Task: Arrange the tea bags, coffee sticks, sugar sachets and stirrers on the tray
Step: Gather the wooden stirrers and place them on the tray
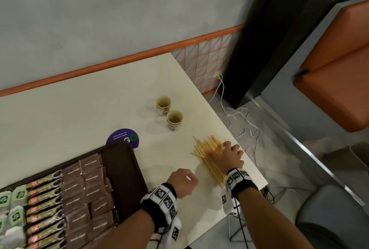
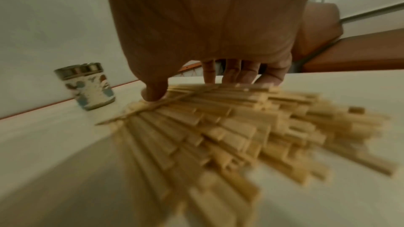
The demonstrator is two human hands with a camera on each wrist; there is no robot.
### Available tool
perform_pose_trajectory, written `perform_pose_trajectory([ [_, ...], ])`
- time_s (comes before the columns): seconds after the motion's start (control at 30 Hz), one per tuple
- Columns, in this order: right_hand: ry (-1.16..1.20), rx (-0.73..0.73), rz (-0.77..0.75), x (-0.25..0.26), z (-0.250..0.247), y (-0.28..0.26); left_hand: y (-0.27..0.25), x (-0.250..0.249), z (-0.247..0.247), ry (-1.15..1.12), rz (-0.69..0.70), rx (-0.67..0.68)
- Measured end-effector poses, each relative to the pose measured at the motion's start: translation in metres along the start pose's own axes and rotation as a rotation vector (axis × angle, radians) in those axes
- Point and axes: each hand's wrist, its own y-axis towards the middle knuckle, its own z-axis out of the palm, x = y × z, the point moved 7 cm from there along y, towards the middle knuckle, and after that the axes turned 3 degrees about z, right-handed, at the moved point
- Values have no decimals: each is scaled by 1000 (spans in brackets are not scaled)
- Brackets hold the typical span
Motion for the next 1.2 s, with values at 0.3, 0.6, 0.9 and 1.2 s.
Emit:
perform_pose_trajectory([
  [0.3,42,4,0,-17,16,-19,62,13,-8,-159,-247,-360],
  [0.6,-10,85,-64,-14,17,-32,66,9,-6,-249,-330,-317],
  [0.9,-2,198,-113,8,17,-31,63,-1,-9,-540,-314,-278],
  [1.2,-247,159,-326,46,48,-51,75,0,2,-574,-331,-285],
])
